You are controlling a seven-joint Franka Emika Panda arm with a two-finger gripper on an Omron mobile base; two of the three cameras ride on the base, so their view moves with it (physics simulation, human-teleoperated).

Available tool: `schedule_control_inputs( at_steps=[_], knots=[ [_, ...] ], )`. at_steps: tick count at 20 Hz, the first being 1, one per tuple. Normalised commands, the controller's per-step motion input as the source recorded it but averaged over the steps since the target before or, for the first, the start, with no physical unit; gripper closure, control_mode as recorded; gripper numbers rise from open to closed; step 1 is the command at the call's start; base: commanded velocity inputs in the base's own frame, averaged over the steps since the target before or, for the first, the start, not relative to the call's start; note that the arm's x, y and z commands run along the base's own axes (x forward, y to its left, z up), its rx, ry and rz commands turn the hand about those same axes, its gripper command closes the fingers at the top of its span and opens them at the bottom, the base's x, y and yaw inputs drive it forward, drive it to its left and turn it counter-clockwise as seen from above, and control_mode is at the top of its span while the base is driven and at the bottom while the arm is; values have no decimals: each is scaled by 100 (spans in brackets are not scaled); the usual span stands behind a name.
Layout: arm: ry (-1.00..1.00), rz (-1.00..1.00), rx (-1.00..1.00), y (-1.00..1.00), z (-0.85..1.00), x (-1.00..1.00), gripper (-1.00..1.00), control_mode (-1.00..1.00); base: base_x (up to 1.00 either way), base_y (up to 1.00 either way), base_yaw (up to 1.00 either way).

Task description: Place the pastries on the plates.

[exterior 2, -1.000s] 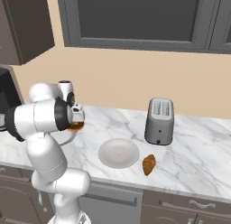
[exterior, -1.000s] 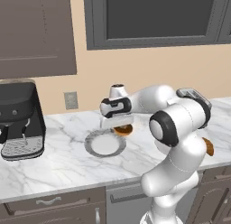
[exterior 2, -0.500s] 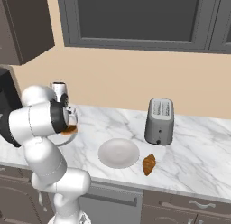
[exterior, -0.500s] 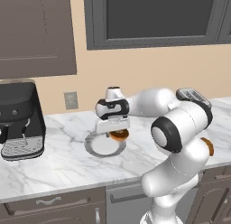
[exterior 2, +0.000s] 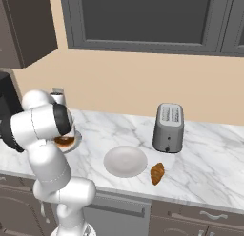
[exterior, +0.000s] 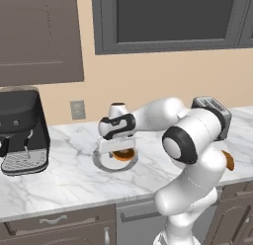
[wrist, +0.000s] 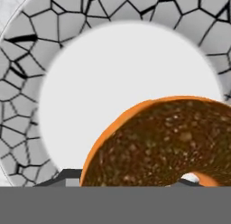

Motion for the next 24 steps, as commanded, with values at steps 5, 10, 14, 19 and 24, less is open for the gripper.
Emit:
schedule_control_inputs(
  at_steps=[5, 10, 14, 19, 24],
  knots=[
    [1, 0, 0, 8, -4, 0, 100, -100, 0, 0, 0],
    [0, 0, 0, 15, -6, 0, -100, -100, 0, 0, 0],
    [-7, 0, 0, 3, 0, 0, -100, -100, 0, 0, 0],
    [-13, 0, 0, 0, 1, 0, -100, -100, 0, 0, 0],
    [-6, 0, -1, -2, 17, -2, -100, -100, 0, 0, 0]
  ],
)
